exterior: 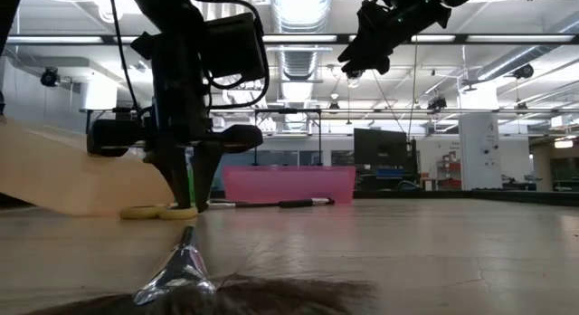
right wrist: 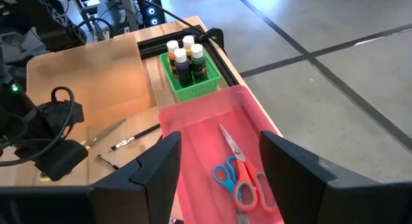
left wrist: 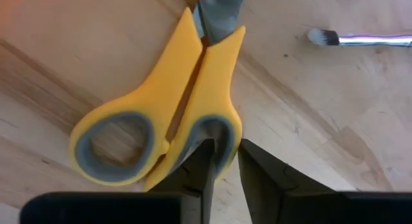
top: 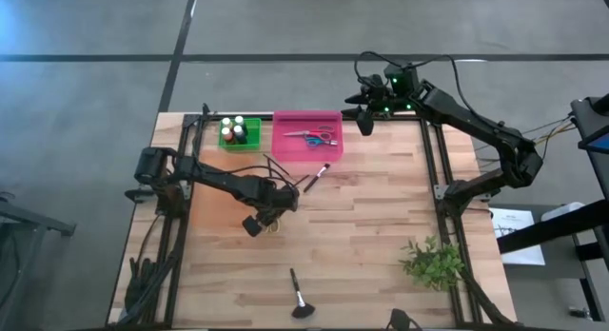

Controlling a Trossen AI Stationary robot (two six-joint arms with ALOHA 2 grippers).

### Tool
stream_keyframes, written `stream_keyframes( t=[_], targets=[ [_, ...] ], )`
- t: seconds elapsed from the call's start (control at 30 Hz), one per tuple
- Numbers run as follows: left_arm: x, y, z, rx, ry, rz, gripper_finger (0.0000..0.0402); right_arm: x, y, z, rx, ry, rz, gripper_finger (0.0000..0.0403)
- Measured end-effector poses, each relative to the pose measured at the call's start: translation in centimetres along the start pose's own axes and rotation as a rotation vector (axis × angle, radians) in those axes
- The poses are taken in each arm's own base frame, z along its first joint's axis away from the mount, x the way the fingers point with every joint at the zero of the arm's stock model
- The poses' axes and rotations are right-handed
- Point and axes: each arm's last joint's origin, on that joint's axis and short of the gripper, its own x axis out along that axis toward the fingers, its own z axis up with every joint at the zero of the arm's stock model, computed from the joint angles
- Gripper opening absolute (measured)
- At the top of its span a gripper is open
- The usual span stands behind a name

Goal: Pick & Place Paint Supplies
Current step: Put the yellow scissors into the red bin

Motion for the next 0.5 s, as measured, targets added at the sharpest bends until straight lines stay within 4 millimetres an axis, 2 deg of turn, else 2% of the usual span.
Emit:
stream_keyframes(
  t=[0.27,0.5],
  targets=[
    [-0.04,-0.01,0.05,0.007,-0.013,-0.007,0.0018,0.04,-0.01,-0.09,0.002,0.003,0.0,0.0207],
    [-0.33,-0.03,0.08,0.019,-0.019,-0.026,0.0016,0.15,-0.03,-0.35,0.008,0.011,0.002,0.0207]
  ],
)
